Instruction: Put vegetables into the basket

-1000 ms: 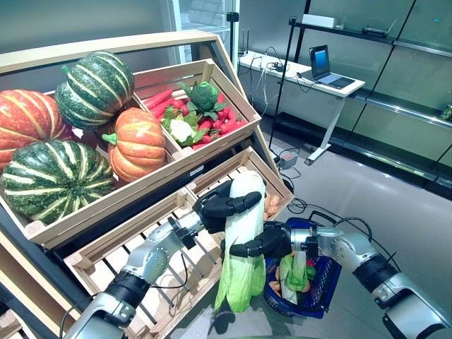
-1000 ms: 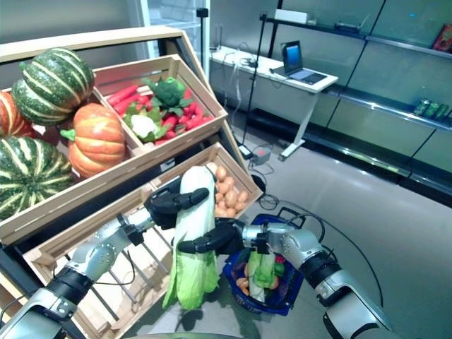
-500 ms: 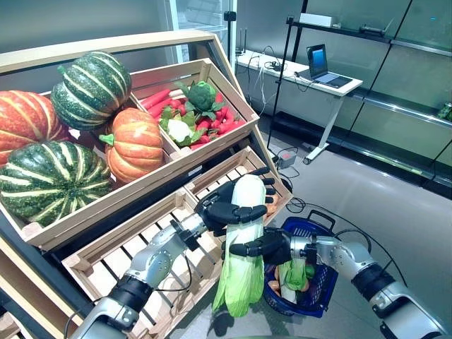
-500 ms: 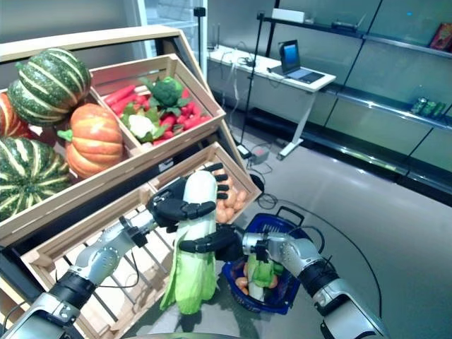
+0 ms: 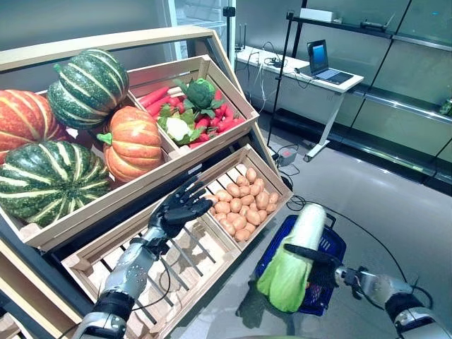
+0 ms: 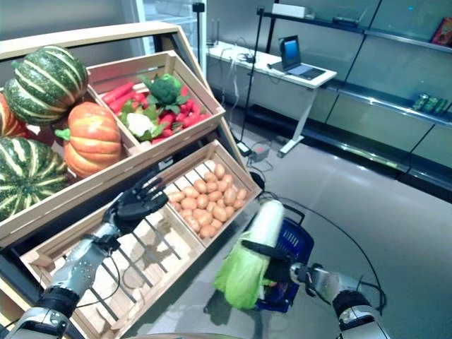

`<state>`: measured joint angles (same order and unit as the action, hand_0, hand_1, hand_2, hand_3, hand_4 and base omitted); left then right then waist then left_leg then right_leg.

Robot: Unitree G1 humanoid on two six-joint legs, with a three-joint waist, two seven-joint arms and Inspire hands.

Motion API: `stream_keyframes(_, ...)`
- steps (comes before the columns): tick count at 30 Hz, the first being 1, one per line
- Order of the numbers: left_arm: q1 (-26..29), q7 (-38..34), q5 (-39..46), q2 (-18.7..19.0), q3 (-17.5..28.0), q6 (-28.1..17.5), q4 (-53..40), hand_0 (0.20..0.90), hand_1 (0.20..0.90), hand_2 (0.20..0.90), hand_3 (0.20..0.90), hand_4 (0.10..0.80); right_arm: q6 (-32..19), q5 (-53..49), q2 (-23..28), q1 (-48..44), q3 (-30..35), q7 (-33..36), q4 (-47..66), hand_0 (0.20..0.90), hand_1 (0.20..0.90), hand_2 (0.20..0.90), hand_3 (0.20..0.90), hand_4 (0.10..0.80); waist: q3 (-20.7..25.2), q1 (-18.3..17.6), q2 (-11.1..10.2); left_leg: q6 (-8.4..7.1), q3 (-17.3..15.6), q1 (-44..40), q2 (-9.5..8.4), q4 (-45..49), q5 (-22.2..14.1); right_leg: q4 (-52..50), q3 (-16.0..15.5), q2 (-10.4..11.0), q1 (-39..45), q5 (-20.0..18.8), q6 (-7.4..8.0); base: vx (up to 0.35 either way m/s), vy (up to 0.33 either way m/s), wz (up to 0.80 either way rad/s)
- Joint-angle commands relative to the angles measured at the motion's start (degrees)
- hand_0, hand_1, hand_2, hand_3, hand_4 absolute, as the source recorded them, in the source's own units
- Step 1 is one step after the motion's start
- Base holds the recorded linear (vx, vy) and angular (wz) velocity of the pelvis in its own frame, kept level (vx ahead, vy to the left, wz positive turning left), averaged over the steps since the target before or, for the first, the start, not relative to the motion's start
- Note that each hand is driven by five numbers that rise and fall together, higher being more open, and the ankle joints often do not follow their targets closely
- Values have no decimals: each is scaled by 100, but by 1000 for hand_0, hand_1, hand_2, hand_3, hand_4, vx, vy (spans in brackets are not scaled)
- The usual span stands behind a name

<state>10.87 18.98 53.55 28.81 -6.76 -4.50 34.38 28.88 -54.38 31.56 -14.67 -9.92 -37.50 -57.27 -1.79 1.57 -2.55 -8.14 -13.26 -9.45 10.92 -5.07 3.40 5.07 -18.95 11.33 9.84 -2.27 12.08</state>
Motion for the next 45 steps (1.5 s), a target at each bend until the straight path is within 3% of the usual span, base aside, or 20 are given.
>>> stream_keyframes(1,830,-152,-262,202,243,-797,119,900,900,900,900,800,-872,-470,276,-821,595,379,-355,300,300,300,300,400,-36,120,50,18,139,97,102,7,-113,-58,41,58,36,-71,-274,55,-16,1)
stream_keyframes(7,716,-280,-744,131,39,-487,282,900,900,900,900,800,-1549,-363,261,-987,980,1486,-773,300,300,300,300,400,-152,216,119,32,191,95,74,7,-122,-81,7,60,41,-59,-284,46,-15,1)
stream_keyframes(10,603,-549,-1014,91,-99,-596,177,900,900,900,900,800,-1713,-399,209,-1081,973,1791,-764,300,300,300,300,400,-273,294,165,60,185,134,40,24,-99,-320,-58,72,-36,51,-306,0,-7,2)
stream_keyframes(14,1081,-535,-740,230,-398,-889,-62,900,900,900,900,800,-2180,-308,403,-1883,737,2218,-855,300,300,300,300,400,-1110,416,248,37,476,1263,-1,1267,-296,-1579,4,277,-1104,409,-439,-498,-76,3)
stream_keyframes(15,1331,-392,-262,271,-477,-989,-154,900,900,900,900,800,-2345,-312,550,-2266,624,2273,-912,300,300,300,300,400,-1529,416,298,44,548,1841,49,1918,-445,-2170,64,438,-1633,508,-491,-560,-42,18)
stream_keyframes(17,1441,-454,10,212,-560,-1063,-322,900,900,900,900,800,-2481,-399,636,-2543,536,2304,-944,300,300,300,300,400,-1826,422,348,85,631,2417,115,2653,-706,-2888,142,662,-2168,701,-558,-432,-10,21)
stream_keyframes(20,1380,-495,87,59,-679,-1171,-408,900,900,900,900,800,-2478,-269,711,-2761,461,2351,-1010,300,300,300,300,400,-2032,451,400,78,682,2878,182,3453,-1191,-3841,257,885,-2657,1143,-562,-127,20,14)
stream_keyframes(21,1396,-494,98,48,-684,-1182,-408,900,900,900,900,800,-2474,-259,726,-2794,453,2360,-1020,300,300,300,300,400,-2044,449,407,123,655,2991,178,3506,-1111,-3871,230,913,-2755,1065,-613,-128,25,14)
stream_keyframes(23,1419,-494,230,-6,-798,-1241,-473,900,900,900,900,800,-2435,-275,850,-3068,350,2476,-1204,300,300,300,300,400,-2196,472,487,208,632,3350,220,4058,-1406,-4550,275,1063,-3178,1337,-659,-176,42,11)
stream_keyframes(26,1449,-429,302,-68,-875,-1352,-463,900,900,900,900,800,-2566,-352,865,-3193,386,2504,-1285,300,300,300,300,400,-2352,487,538,193,725,3681,176,4591,-1649,-5028,308,1146,-3464,1509,-685,-142,18,15)
stream_keyframes(29,1518,-255,470,-78,-977,-1357,-341,900,900,900,900,800,-2709,-180,914,-3331,302,2648,-1301,300,300,300,300,400,-2463,449,590,239,776,4026,190,5034,-1866,-5594,538,1231,-3929,1738,-703,-85,-4,10)
stream_keyframes(30,1545,-176,563,-65,-1068,-1384,-325,900,900,900,900,800,-2710,-207,991,-3438,273,2725,-1324,300,300,300,300,400,-2538,437,628,202,851,4191,171,5398,-2155,-5950,658,1285,-4127,1992,-652,-110,-4,11)
stream_keyframes(31,1557,-158,587,-62,-1079,-1381,-332,900,900,900,900,800,-2714,-213,1008,-3465,262,2737,-1321,300,300,300,300,400,-2546,431,634,249,832,4280,163,5369,-2014,-5920,642,1295,-4222,1867,-714,-115,-9,19)
stream_keyframes(33,1501,-5,744,-63,-1147,-1472,-414,900,900,900,900,800,-2794,-281,1100,-3561,216,2781,-1299,300,300,300,300,400,-2625,409,689,226,915,4508,138,5858,-2360,-6363,774,1301,-4494,2173,-701,-46,-4,17)
stream_keyframes(36,1416,62,855,-51,-1166,-1531,-518,900,900,900,900,800,-2794,-298,1137,-3612,223,2883,-1279,300,300,300,300,400,-2679,408,722,221,966,4707,152,6187,-2507,-6607,847,1315,-4698,2287,-713,-22,-3,12)
stream_keyframes(37,1394,71,855,-54,-1171,-1573,-541,900,900,900,900,800,-2778,-305,1150,-3661,211,3037,-1290,571,571,571,571,580,-2697,409,732,229,988,4802,160,6316,-2555,-6718,883,1320,-4815,2324,-718,-58,-3,6)
stream_keyframes(38,1395,76,869,-49,-1175,-1591,-555,900,900,900,900,800,-2789,-286,1172,-3689,223,3090,-1319,900,900,900,900,800,-2724,407,738,233,1006,4872,164,6418,-2589,-6797,899,1326,-4895,2346,-722,-77,-4,0)
stream_keyframes(45,1498,109,1008,26,-1203,-1648,-587,900,900,900,900,800,-2825,-422,1279,-3980,197,3326,-1386,900,900,900,900,800,-2797,383,761,264,1090,5219,162,6866,-2760,-7240,979,1317,-5319,2501,-728,-34,-7,0)
